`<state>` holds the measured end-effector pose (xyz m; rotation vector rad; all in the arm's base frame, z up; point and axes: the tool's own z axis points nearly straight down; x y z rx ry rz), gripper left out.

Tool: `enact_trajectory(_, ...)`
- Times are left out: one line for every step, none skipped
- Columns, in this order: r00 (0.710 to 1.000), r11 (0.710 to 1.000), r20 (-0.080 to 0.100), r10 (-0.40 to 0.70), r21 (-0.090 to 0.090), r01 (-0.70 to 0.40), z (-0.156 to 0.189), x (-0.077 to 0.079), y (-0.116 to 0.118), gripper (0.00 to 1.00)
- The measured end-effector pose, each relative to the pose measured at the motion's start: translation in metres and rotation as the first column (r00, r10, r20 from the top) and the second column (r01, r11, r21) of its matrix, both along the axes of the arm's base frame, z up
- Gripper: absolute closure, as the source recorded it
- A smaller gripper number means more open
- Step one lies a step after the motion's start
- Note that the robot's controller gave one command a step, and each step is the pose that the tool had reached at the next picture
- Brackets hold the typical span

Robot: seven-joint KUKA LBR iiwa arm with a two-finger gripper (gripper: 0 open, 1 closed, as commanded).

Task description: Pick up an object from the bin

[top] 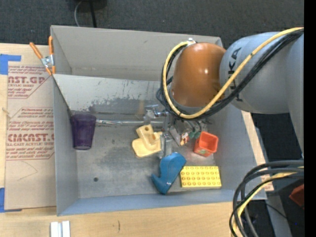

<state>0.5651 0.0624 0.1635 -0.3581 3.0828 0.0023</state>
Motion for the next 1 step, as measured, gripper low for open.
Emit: enact_trajectory(1.000, 1.000, -0.005, 0.014, -0.003, -0.014, -0.0328, 0.0061, -0.0157, 0.00)
